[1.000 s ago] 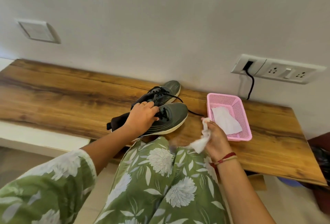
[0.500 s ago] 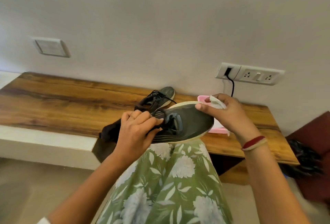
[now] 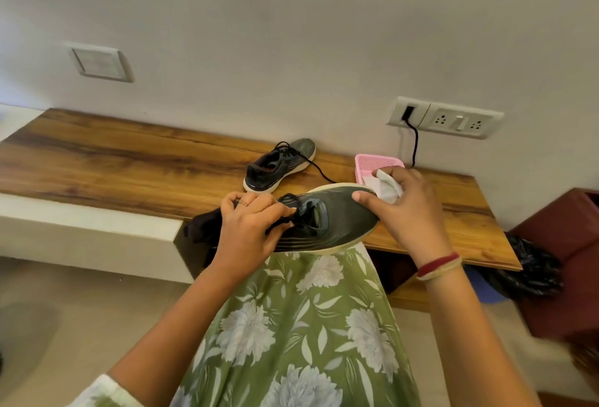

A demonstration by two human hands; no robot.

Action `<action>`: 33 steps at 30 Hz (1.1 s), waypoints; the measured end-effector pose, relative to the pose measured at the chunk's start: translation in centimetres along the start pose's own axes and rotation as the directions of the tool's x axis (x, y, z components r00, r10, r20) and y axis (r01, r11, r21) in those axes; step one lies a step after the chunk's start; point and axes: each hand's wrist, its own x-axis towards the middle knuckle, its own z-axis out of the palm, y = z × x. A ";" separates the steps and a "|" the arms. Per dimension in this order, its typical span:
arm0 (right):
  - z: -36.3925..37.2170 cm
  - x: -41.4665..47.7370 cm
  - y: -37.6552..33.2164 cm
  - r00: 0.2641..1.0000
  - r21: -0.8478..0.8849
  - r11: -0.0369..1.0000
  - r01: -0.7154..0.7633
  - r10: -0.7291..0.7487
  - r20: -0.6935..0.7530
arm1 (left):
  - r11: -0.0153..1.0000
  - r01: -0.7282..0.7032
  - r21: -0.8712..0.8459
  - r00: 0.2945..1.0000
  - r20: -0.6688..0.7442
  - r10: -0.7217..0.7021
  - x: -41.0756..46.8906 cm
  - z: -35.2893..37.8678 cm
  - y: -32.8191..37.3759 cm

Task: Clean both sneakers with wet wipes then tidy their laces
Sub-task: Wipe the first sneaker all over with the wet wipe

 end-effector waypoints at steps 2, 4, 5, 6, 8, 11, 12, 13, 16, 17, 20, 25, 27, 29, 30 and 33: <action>0.3 -0.1 0.3 1.000 -0.033 0.999 0.004 -0.004 0.021 | 0.998 0.039 -0.059 0.998 0.057 -0.035 0.2 0.0 -0.3; 0.2 -0.1 0.4 0.999 -0.028 1.000 0.007 -0.005 0.047 | 0.986 0.094 -0.141 0.991 0.113 -0.078 0.4 0.1 -0.7; 0.0 0.0 0.3 0.998 -0.021 1.000 0.008 -0.006 0.068 | 0.979 0.114 -0.169 0.985 0.145 -0.090 0.5 0.2 -0.9; -0.2 0.2 0.3 0.995 -0.020 1.000 0.016 -0.014 0.095 | 0.975 0.125 -0.182 0.979 0.179 -0.092 0.8 0.1 -1.1; -0.6 0.5 0.1 0.986 -0.025 0.998 0.050 -0.046 0.163 | 0.977 0.116 -0.180 0.965 0.252 -0.069 1.5 0.1 -1.6; -1.2 1.0 -0.4 0.956 -0.076 0.993 0.094 -0.069 0.285 | 0.980 0.082 -0.181 0.944 0.331 -0.018 2.8 0.0 -1.8; -1.3 1.2 -0.6 0.944 -0.117 0.989 0.095 -0.052 0.327 | 0.977 0.086 -0.195 0.935 0.355 -0.011 3.2 -0.1 -1.9; -1.4 1.5 -0.7 0.931 -0.160 0.983 0.094 -0.030 0.364 | 0.972 0.095 -0.214 0.925 0.381 -0.006 3.6 -0.2 -2.0; -2.2 2.4 -0.8 0.883 -0.140 0.989 0.044 0.027 0.468 | 0.954 0.093 -0.284 0.899 0.436 0.042 5.0 -0.6 -2.2; -2.6 2.7 -0.8 0.857 -0.059 0.998 -0.008 0.037 0.514 | 0.947 0.101 -0.304 0.889 0.455 0.051 5.5 -0.8 -2.2; -3.5 3.1 -1.4 0.789 0.154 0.983 -0.096 -0.019 0.614 | 0.936 0.138 -0.324 0.863 0.503 0.047 6.9 -1.3 -1.9; -3.1 2.2 -2.2 0.800 0.073 0.997 -0.035 -0.016 0.599 | 0.924 0.170 -0.342 0.869 0.495 0.023 8.3 -1.5 -1.5; -2.9 1.8 -2.7 0.840 0.047 0.996 0.080 -0.092 0.535 | 0.920 0.182 -0.346 0.877 0.481 0.007 8.6 -1.4 -1.4; -2.5 2.0 -3.3 0.865 -0.010 0.980 0.201 -0.173 0.470 | 0.924 0.183 -0.336 0.877 0.481 0.001 8.9 -1.3 -1.2; -2.3 2.3 -3.5 0.873 -0.041 0.969 0.245 -0.202 0.444 | 0.926 0.183 -0.331 0.875 0.484 0.000 9.0 -1.3 -1.1; -1.5 3.7 -4.4 0.861 -0.179 0.923 0.342 -0.232 0.452 | 0.931 0.155 -0.329 0.877 0.481 0.024 9.4 -1.2 -0.8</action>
